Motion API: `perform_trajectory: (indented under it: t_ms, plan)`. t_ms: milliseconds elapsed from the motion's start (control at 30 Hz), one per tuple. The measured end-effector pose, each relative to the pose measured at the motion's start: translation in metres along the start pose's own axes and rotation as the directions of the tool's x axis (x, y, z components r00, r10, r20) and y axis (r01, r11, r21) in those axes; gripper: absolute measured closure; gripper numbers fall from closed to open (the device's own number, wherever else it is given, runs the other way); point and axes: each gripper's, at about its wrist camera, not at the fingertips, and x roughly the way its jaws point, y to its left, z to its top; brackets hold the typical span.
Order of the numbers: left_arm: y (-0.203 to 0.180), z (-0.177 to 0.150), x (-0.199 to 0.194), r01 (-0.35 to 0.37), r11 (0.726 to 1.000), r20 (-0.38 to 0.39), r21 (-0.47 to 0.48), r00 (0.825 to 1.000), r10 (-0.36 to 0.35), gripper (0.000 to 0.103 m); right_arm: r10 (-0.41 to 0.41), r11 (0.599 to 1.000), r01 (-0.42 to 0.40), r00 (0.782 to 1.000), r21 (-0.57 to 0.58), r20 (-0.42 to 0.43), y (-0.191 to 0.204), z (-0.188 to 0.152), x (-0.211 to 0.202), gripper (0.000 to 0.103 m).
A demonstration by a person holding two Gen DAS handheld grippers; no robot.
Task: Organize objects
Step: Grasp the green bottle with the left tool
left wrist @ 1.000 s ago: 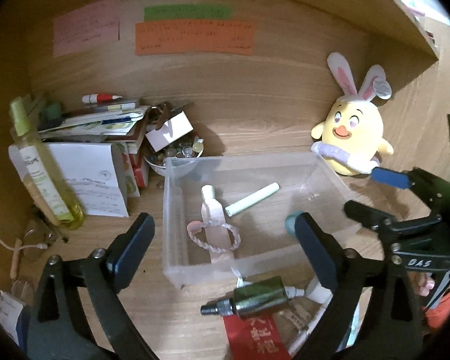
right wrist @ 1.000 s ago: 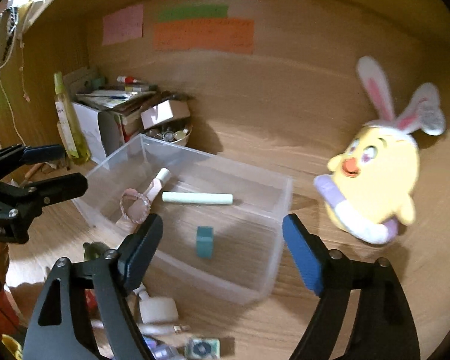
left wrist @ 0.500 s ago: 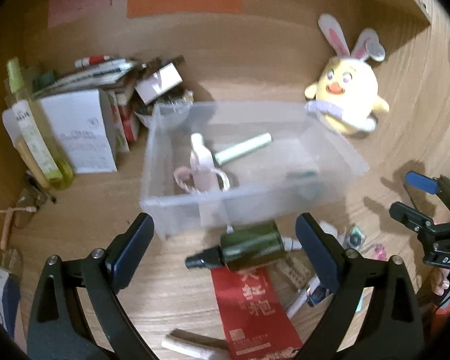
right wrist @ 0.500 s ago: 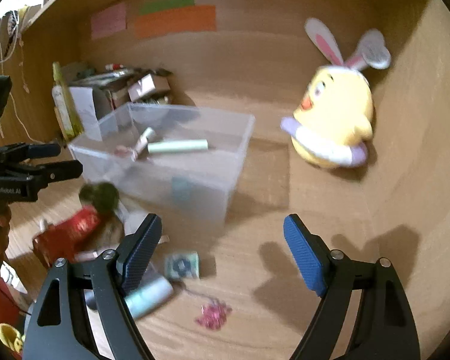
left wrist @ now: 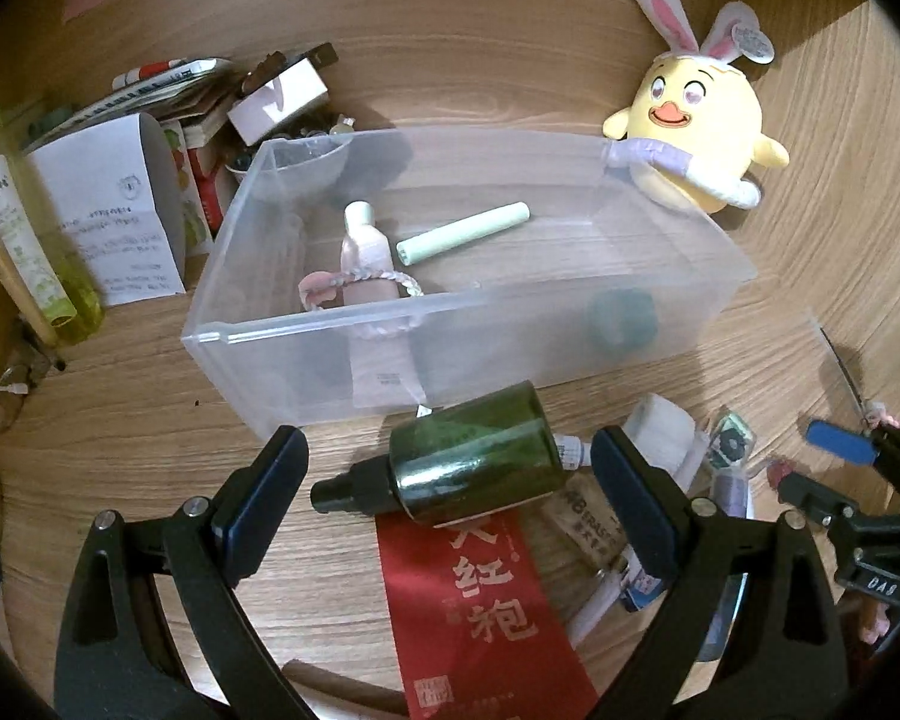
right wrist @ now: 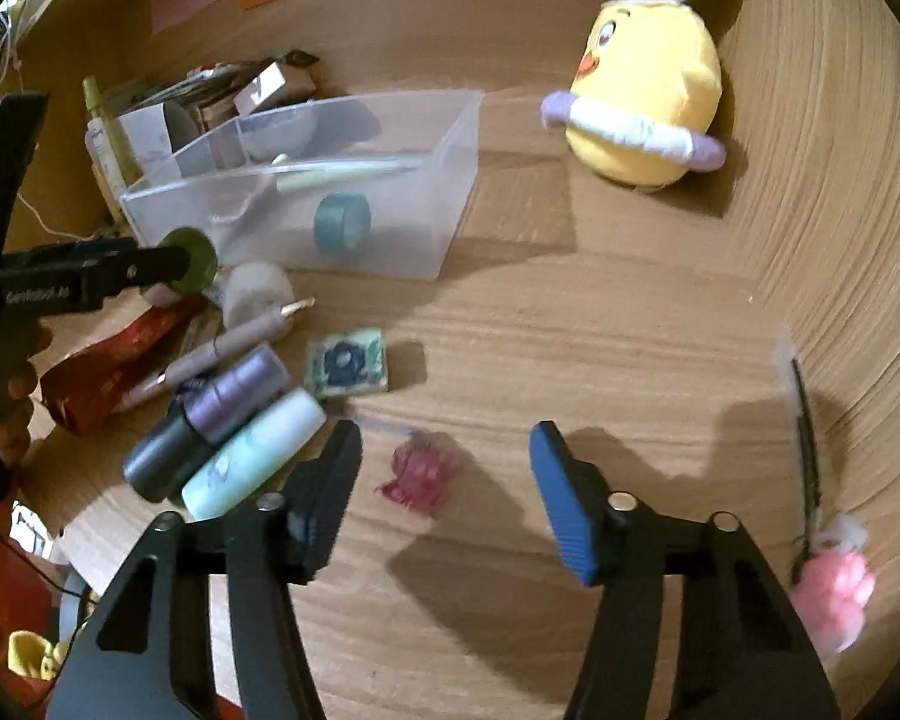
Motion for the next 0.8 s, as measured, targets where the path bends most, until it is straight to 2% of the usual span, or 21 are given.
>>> perform_trajectory:
  t_ms: [100, 167, 233, 367, 500, 800]
  plan:
    - [0.000, 0.001, 0.003, 0.000, 1.000, -0.006, -0.001, 1.000, 0.000, 0.007, 0.000, 1.000, 0.000, 1.000, -0.008, -0.010, 0.003, -0.005, 0.004, 0.064]
    - [-0.001, 0.002, 0.005, 0.008, 1.000, -0.013, -0.001, 1.000, -0.008, 0.011, -0.011, 1.000, 0.011, 1.000, -0.019, -0.002, 0.004, -0.007, 0.002, 0.071]
    - [-0.002, 0.002, 0.006, 0.017, 1.000, -0.024, 0.000, 1.000, -0.017, 0.025, -0.005, 1.000, 0.005, 1.000, -0.019, 0.001, 0.004, -0.007, 0.000, 0.083]
    - [-0.002, 0.001, 0.011, 0.048, 0.999, -0.045, -0.010, 0.998, -0.048, 0.040, -0.013, 1.000, 0.013, 1.000, -0.013, 0.011, 0.001, -0.008, 0.000, 0.085]
    - [-0.003, 0.000, 0.005, 0.052, 0.999, -0.029, -0.014, 0.998, -0.053, 0.040, -0.026, 1.000, 0.026, 0.999, 0.007, 0.036, -0.005, -0.002, -0.004, 0.093]
    - [-0.001, 0.003, -0.028, 0.052, 0.998, 0.056, -0.026, 0.997, -0.050, 0.040, -0.039, 0.998, 0.033, 0.991, 0.050, 0.126, -0.018, 0.020, -0.023, 0.094]
